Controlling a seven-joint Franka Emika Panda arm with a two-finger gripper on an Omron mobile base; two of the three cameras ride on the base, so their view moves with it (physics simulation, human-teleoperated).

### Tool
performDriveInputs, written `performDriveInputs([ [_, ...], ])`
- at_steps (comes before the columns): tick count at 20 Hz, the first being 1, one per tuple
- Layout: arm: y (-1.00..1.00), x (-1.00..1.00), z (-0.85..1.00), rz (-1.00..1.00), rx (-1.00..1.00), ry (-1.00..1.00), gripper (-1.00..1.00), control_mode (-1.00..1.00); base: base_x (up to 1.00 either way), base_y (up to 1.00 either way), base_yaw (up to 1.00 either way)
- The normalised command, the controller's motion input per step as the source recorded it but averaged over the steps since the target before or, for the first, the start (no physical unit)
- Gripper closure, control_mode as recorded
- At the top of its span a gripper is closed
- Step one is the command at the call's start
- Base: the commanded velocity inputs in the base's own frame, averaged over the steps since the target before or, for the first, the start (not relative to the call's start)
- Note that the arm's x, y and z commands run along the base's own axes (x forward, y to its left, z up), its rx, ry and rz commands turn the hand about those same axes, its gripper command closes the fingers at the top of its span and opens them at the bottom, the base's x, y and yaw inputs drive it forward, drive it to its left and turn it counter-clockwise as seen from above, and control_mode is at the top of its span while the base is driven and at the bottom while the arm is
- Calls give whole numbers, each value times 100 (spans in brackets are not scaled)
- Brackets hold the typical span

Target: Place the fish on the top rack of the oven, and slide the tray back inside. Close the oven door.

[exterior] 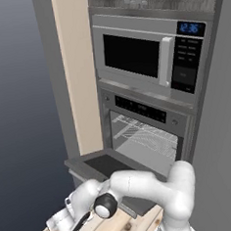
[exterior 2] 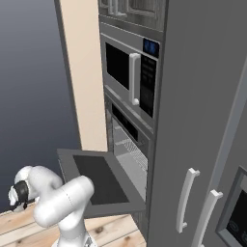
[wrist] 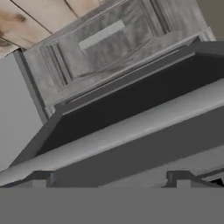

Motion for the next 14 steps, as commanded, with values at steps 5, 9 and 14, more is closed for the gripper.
performDriveInputs([
  [5,-4,77,-86,0,-4,0,-100,-100,0,0,0],
  [9,0,67,-100,0,-12,0,-100,-100,0,0,0],
  [14,5,52,-100,0,-15,0,-100,-100,0,0,0],
])
